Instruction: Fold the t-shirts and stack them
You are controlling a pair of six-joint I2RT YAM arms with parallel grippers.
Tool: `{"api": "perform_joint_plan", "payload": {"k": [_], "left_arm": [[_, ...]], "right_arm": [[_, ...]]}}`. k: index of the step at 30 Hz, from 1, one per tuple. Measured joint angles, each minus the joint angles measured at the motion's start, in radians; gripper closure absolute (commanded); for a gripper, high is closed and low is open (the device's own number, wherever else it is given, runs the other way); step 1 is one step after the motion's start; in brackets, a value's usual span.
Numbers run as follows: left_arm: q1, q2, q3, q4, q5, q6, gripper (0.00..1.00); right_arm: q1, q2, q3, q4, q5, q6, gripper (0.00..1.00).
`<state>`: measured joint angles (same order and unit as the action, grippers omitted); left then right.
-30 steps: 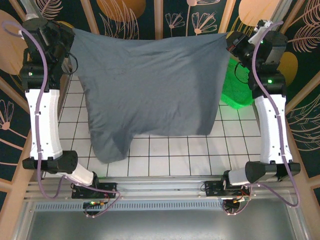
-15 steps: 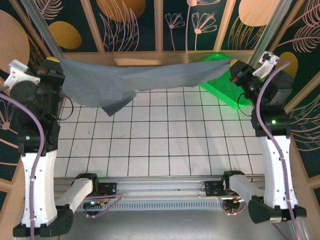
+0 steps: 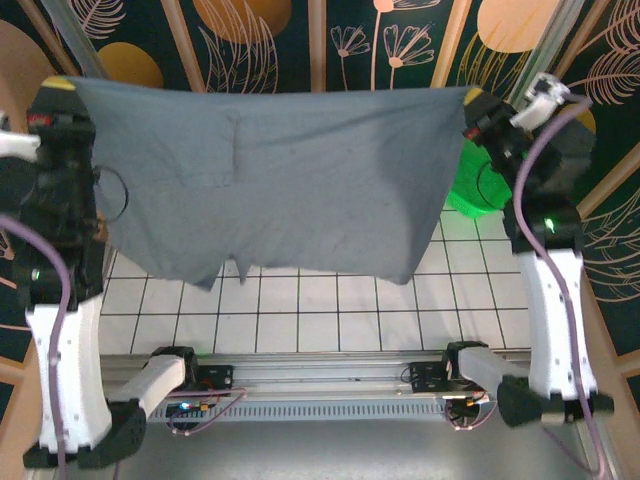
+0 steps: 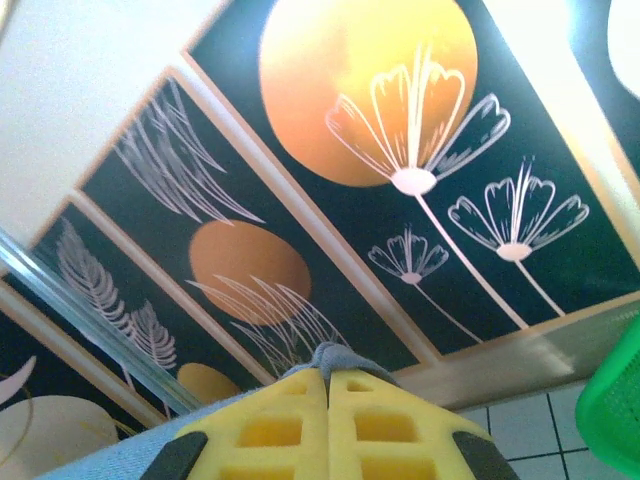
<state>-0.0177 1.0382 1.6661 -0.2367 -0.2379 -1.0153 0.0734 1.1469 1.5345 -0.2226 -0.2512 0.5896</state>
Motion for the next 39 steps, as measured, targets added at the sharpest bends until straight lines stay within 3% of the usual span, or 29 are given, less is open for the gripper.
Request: {"api": "perform_joint_plan", "payload": {"k": [6,7,8,9,10,12,15,18,23,26,31,39], "left_arm": [[0.013,0.346,-0.006,0.019,-0.079,0.035,1.00],[0.023,0.426,-0.007,0.024,-0.079,0.039,0.94],[0.033,0.496,-0.006,0.023,-0.072,0.048,0.72],[0.042,0.561,0.002,0.020,-0.060,0.054,0.53],[0.054,0.652,0.030,0.008,-0.041,0.071,0.33],[0.068,0.798,0.114,-0.031,0.005,0.097,0.17],[0.080,0.949,0.203,-0.088,0.082,0.147,0.16],[0.080,0.927,0.157,-0.146,0.117,0.180,0.21],[0.078,0.675,-0.136,-0.158,0.161,0.201,0.34],[0.079,0.571,-0.278,-0.159,0.195,0.195,0.44],[0.110,0.622,-0.408,-0.157,0.269,0.155,0.46],[0.155,0.720,-0.447,-0.124,0.348,0.104,0.41]], "right_arm": [[0.063,0.433,0.146,0.013,0.003,0.000,1.00],[0.074,0.523,0.192,0.000,0.006,0.000,0.90],[0.083,0.613,0.247,-0.020,0.006,0.001,0.68],[0.087,0.684,0.297,-0.040,0.006,0.004,0.57],[0.092,0.765,0.361,-0.071,0.003,-0.001,0.51],[0.095,0.945,0.536,-0.152,-0.006,-0.011,0.45],[0.097,1.095,0.683,-0.253,0.000,-0.031,0.39],[0.105,1.090,0.640,-0.320,0.032,-0.040,0.37],[0.175,0.845,0.247,-0.283,0.100,-0.034,0.44],[0.267,0.671,-0.008,-0.253,0.112,-0.004,0.56],[0.379,0.568,-0.285,-0.198,0.103,0.042,0.61],[0.375,0.565,-0.560,-0.227,0.145,0.107,0.60]]}}
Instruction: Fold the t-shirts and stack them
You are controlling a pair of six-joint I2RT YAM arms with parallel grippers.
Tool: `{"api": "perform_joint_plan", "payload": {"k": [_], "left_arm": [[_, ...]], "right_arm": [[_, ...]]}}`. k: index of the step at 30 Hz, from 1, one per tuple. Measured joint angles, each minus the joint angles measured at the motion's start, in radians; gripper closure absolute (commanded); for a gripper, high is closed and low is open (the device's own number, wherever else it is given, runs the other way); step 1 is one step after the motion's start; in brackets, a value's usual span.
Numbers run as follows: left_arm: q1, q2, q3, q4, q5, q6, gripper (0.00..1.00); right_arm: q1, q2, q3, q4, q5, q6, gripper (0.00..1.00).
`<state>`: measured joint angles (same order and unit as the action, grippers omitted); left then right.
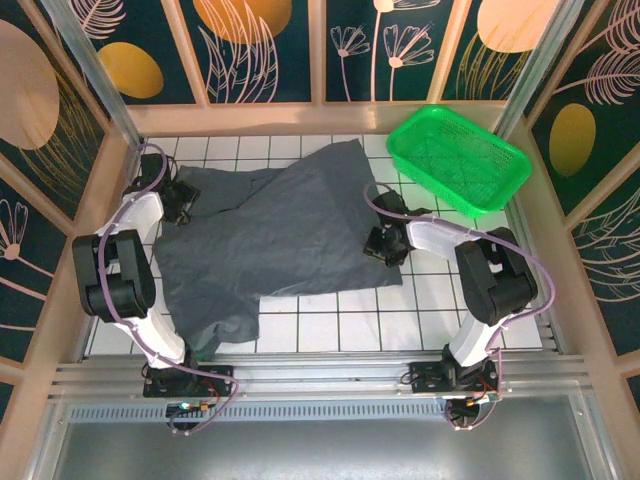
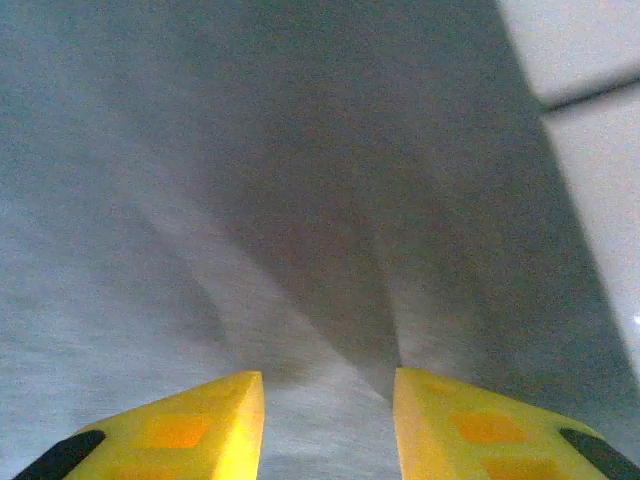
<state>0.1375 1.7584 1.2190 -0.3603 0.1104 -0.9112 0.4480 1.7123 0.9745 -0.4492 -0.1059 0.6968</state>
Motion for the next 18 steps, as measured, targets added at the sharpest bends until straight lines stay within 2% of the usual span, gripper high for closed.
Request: {"api": "perform_joint_plan", "payload": {"k": [4,12,18], "left_arm": [[-0.001,0.020,0.000,0.026,0.023,-0.007,0.39],[-0.001,0.093,0.060,0.027,0.020,0.002,0.38],[-0.001,0.141,0.072,0.007,0.014,0.010,0.38]], "right_arm": [[-0.021,-0.038,-0.044,0.000,0.018,0.024,0.61],[-0.169,-0.058,-0.072,0.000,0.032,0.038,0.60],[-0.177,-0.045,-0.047,-0.025,0.037,0.034,0.61]]}}
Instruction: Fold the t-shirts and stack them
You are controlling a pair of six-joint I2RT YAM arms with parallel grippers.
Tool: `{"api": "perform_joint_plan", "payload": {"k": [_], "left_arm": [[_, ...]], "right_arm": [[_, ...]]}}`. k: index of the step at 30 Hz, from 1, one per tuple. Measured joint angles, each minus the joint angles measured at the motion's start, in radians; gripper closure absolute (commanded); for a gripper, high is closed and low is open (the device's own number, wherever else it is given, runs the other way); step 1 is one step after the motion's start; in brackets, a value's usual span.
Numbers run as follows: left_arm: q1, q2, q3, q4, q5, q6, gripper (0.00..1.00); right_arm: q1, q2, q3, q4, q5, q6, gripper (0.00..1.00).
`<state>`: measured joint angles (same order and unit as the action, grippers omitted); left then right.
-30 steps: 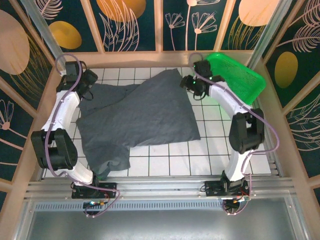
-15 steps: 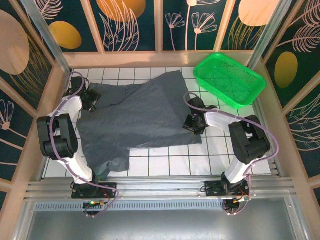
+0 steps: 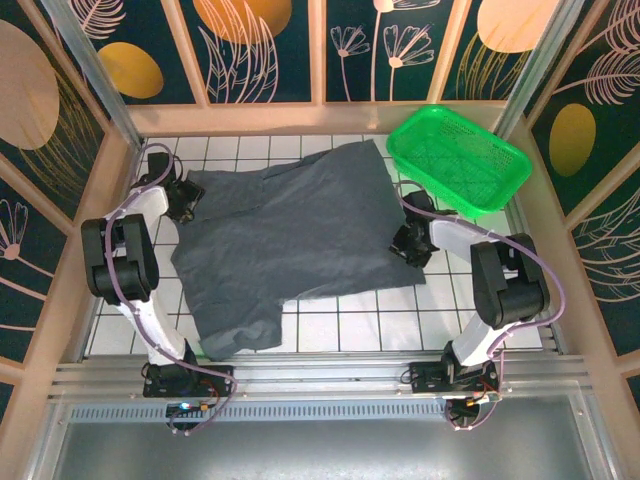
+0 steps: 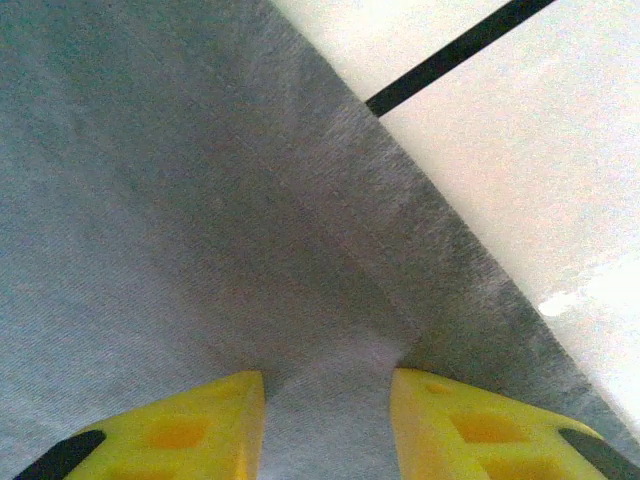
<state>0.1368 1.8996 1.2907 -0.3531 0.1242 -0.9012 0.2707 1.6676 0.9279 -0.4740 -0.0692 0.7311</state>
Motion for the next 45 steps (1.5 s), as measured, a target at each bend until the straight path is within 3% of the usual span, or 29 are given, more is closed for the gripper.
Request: {"api": "perform_joint_plan", "payload": {"k": [20,26,31,35,38,41,45], "left_arm": [[0.000,0.054,0.001,-0.070,-0.063,0.006,0.39],[0.000,0.062,0.003,-0.068,-0.062,0.006,0.50],[0.000,0.089,0.020,-0.065,-0.056,0.004,0.74],[0.000,0.090,0.026,-0.062,-0.053,0.009,0.84],[0.000,0.090,0.036,-0.063,-0.053,0.010,0.84],[0.000,0.090,0.053,-0.070,-0.054,0.012,0.76],[0.000,0.090,0.085,-0.080,-0.055,0.018,0.82]], "right_arm": [[0.004,0.016,0.022,-0.013,0.002,0.000,0.61],[0.005,0.021,0.029,-0.017,0.002,0.001,0.61],[0.006,0.024,0.031,-0.019,0.002,0.001,0.62],[0.006,0.024,0.033,-0.022,0.002,0.001,0.63],[0.006,0.028,0.035,-0.024,0.002,0.000,0.63],[0.006,0.035,0.044,-0.028,0.002,0.000,0.63],[0.006,0.037,0.048,-0.031,0.002,0.000,0.63]]}}
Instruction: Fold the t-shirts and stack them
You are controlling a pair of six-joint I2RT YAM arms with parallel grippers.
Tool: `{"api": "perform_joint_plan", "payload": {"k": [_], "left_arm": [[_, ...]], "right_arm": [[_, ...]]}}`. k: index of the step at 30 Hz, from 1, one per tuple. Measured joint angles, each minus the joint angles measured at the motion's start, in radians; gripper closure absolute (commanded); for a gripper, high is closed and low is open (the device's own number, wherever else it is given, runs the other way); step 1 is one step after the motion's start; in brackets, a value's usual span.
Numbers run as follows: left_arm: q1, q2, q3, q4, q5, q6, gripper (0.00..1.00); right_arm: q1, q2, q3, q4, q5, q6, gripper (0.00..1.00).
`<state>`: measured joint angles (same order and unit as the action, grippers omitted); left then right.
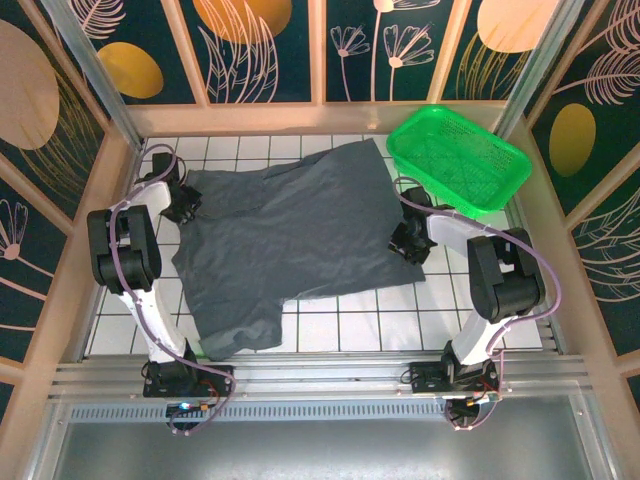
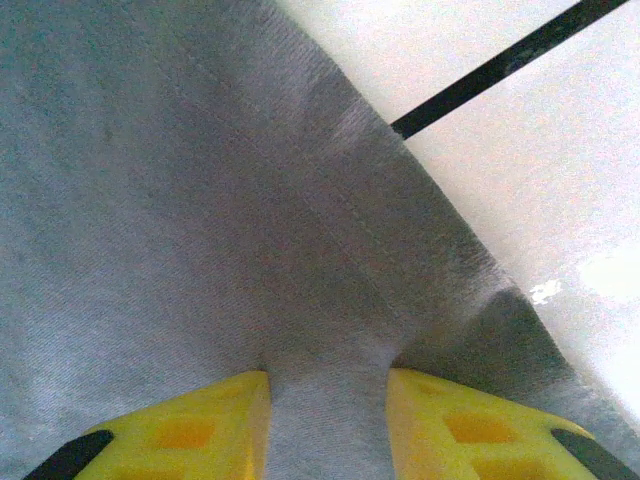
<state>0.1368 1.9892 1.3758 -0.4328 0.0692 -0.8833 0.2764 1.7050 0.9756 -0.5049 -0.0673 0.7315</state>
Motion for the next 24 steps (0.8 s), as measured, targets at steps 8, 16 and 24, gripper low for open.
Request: {"api": "perform_joint_plan", "payload": {"k": [8,16,24], "left_arm": [[0.000,0.002,0.024,-0.006,0.003,0.018,1.00],[0.000,0.016,0.070,-0.011,0.032,0.026,1.00],[0.000,0.119,0.313,0.006,0.066,-0.004,1.00]], "right_arm": [[0.000,0.000,0.000,0.000,0.000,0.000,0.65],[0.000,0.000,0.000,0.000,0.004,0.000,0.66],[0.000,0.000,0.000,-0.001,0.008,0.000,0.66]]}}
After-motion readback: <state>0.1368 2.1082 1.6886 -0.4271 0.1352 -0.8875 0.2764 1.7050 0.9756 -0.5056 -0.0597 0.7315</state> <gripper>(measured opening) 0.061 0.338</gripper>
